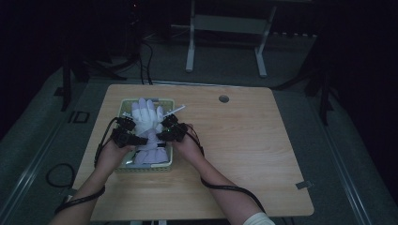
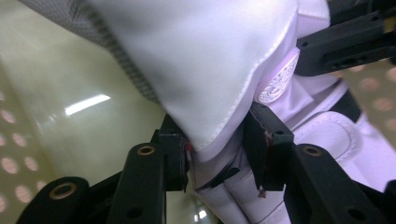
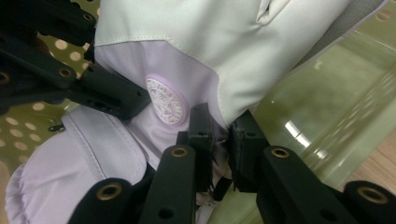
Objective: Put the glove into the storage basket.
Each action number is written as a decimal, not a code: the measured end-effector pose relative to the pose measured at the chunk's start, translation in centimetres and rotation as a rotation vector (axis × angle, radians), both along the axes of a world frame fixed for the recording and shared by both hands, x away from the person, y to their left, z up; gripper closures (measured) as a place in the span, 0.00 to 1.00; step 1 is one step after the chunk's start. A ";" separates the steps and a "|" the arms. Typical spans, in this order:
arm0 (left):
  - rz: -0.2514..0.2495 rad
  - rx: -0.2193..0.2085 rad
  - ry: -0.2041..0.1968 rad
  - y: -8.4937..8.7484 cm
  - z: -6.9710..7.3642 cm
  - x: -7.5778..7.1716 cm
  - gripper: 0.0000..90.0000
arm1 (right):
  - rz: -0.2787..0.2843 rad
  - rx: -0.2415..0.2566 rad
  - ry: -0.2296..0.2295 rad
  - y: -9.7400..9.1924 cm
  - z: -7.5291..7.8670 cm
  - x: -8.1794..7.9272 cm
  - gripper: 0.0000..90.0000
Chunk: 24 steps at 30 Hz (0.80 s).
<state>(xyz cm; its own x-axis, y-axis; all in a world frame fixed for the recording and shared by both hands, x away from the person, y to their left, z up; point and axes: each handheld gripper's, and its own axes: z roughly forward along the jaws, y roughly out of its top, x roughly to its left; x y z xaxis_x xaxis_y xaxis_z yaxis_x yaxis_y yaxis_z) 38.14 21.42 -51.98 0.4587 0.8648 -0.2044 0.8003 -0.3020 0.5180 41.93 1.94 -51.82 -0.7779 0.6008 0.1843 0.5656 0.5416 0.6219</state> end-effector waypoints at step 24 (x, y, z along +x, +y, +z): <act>0.111 0.054 -0.259 -0.3 1.6 -1.4 0.00 | 0.098 0.181 -0.055 -4.4 2.6 -1.0 0.25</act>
<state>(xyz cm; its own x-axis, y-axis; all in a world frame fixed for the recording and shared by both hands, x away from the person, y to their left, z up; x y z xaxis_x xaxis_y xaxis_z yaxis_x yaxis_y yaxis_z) 36.78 21.15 -50.43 0.3918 0.9190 -0.0445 0.6728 -0.2531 0.6952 40.93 -2.46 -49.20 -0.8427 0.4831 0.2376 0.4782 0.4689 0.7426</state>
